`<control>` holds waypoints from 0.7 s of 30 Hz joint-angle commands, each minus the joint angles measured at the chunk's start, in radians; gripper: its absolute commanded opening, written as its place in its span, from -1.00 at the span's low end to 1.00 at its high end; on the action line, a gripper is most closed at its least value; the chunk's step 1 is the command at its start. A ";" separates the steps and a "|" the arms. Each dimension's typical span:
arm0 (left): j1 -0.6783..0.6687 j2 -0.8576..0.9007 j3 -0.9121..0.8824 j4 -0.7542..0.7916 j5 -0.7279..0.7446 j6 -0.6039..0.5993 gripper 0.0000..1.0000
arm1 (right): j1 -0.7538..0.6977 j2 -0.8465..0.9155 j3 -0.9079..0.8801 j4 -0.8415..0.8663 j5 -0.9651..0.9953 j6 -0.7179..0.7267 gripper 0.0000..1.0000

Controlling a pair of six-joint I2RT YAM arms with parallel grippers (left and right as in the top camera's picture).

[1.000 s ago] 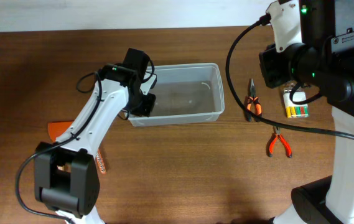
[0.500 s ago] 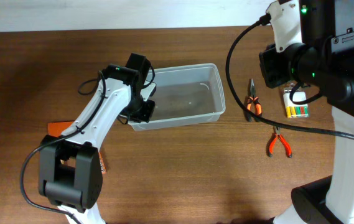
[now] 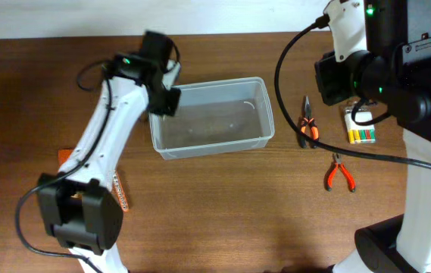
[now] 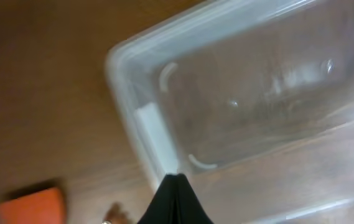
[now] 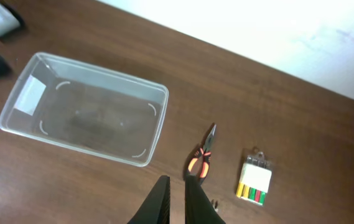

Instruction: Pack container

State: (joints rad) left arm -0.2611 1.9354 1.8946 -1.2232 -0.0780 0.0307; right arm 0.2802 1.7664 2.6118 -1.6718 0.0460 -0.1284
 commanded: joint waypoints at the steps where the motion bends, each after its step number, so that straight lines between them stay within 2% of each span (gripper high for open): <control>1: 0.020 -0.031 0.135 -0.099 -0.129 -0.025 -0.96 | -0.032 0.005 -0.043 0.006 0.038 0.014 -0.82; 4: 0.043 -0.082 0.198 -0.209 -0.197 -0.046 -0.97 | -0.106 0.005 -0.059 0.014 0.038 0.038 -0.81; 7: 0.074 -0.161 0.201 -0.276 -0.196 -0.058 -0.97 | -0.208 0.005 -0.059 0.009 0.024 0.071 -0.56; 10: 0.105 -0.241 0.201 -0.343 -0.196 -0.061 -0.96 | -0.307 0.005 -0.060 -0.027 -0.058 0.071 -0.55; 12: 0.122 -0.296 0.201 -0.370 -0.195 -0.061 -0.96 | -0.363 -0.004 -0.085 -0.027 -0.114 0.078 -0.40; 15: 0.144 -0.376 0.196 -0.403 -0.195 -0.062 -0.96 | -0.413 -0.050 -0.178 -0.027 -0.117 0.086 -0.28; 18: 0.161 -0.459 0.154 -0.402 -0.171 -0.065 -0.96 | -0.435 -0.129 -0.320 -0.027 -0.117 0.091 -0.06; 21: 0.180 -0.538 0.067 -0.372 -0.142 -0.065 -0.96 | -0.445 -0.213 -0.464 -0.027 -0.117 0.098 -0.03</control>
State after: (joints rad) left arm -0.0994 1.4521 2.0315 -1.6081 -0.2466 -0.0200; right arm -0.1524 1.6535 2.2379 -1.6917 -0.0460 -0.0479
